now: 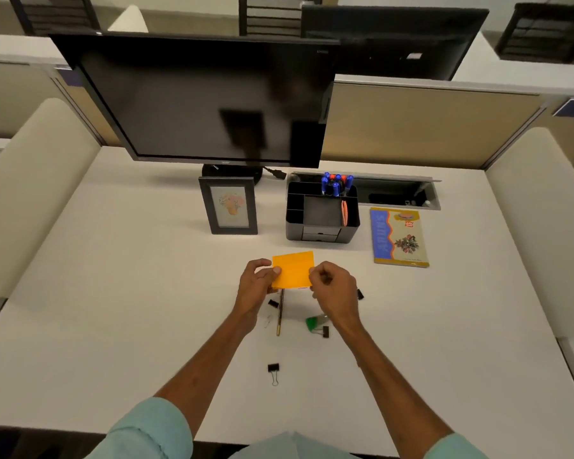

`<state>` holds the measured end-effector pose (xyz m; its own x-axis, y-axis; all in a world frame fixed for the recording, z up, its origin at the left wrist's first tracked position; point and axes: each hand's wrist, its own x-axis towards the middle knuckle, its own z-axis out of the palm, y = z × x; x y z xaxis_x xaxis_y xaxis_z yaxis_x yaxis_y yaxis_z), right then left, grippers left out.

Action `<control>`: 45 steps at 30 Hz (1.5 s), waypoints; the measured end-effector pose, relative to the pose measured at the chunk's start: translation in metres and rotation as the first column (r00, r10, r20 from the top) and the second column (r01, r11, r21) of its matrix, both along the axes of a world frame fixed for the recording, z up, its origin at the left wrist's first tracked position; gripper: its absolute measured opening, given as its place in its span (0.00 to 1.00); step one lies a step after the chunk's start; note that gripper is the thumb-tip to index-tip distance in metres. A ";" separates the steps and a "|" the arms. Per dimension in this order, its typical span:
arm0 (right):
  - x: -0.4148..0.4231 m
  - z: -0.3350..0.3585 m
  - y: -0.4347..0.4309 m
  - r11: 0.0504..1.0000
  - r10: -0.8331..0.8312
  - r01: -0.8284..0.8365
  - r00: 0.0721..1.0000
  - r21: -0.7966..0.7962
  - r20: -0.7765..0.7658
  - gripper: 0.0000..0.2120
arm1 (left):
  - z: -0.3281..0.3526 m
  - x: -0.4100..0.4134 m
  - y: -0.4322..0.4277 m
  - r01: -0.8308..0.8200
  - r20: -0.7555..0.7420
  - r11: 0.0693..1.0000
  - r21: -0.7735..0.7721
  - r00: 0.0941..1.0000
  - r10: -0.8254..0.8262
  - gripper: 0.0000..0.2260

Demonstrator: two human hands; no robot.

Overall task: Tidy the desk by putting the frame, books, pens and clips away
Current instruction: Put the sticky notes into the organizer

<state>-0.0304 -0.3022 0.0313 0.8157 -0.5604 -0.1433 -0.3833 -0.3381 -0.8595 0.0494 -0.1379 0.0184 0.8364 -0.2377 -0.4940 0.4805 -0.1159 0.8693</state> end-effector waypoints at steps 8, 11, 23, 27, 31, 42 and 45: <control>0.043 0.052 -0.114 0.860 -0.228 0.260 0.965 -0.438 0.127 0.11 | -0.007 0.012 -0.048 0.265 0.244 0.934 0.240 0.915 -0.322 0.13; 0.066 0.060 -0.142 0.833 -0.225 0.235 0.971 -0.501 0.081 0.12 | -0.018 0.016 -0.060 0.369 0.343 0.791 0.488 0.752 -0.563 0.15; 0.117 0.035 -0.154 0.674 -0.115 -0.052 0.978 -0.737 -0.174 0.13 | -0.051 0.040 -0.061 0.434 0.357 0.658 0.615 0.591 -0.724 0.15; 0.123 0.025 -0.156 0.630 -0.052 -0.183 0.960 -0.755 -0.276 0.12 | -0.056 0.043 -0.057 0.436 0.357 0.657 0.615 0.589 -0.725 0.15; 0.128 0.015 -0.153 0.668 -0.053 -0.219 0.939 -0.712 -0.339 0.11 | -0.057 0.042 -0.060 0.435 0.370 0.668 0.604 0.589 -0.718 0.15; 0.084 0.008 -0.142 0.797 -0.156 0.043 0.978 -0.602 -0.137 0.16 | -0.052 0.026 -0.059 0.381 0.379 0.643 0.664 0.570 -0.729 0.14; 0.049 -0.001 -0.126 0.842 -0.202 0.108 0.972 -0.529 -0.123 0.16 | -0.048 0.016 -0.060 0.350 0.379 0.634 0.690 0.571 -0.728 0.13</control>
